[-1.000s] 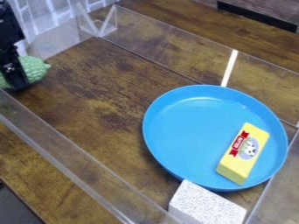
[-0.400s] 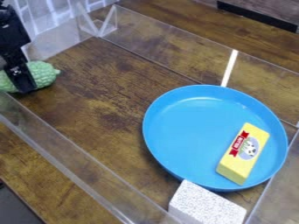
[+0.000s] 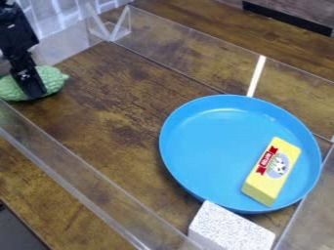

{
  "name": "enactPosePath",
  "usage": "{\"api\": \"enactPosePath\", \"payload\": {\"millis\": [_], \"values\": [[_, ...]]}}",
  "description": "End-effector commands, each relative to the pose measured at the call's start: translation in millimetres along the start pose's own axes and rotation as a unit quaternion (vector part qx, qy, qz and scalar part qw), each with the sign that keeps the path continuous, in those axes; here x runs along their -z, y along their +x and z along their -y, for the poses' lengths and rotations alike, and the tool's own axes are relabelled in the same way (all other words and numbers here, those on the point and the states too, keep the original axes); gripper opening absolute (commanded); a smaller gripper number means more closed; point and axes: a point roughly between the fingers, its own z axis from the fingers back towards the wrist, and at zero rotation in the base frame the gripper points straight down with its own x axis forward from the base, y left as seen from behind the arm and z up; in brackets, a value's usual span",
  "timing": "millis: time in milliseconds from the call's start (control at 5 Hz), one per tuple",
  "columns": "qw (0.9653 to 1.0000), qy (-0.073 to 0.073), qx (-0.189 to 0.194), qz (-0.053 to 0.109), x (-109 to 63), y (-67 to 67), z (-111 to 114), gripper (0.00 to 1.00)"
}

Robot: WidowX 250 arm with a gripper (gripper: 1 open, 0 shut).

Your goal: Put the green object in the blue tray

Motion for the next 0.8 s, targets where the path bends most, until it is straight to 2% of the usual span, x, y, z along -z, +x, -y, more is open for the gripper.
{"api": "enactPosePath", "payload": {"millis": [0,400,600], "values": [[0.9993,0.02,-0.031,0.011,-8.4,-6.4,-0.1,0.0],[0.9965,0.021,-0.077,0.022,-10.5,2.3,-6.1,0.0],[0.9922,0.026,-0.118,0.031,-13.6,2.0,-11.0,0.0]]}}
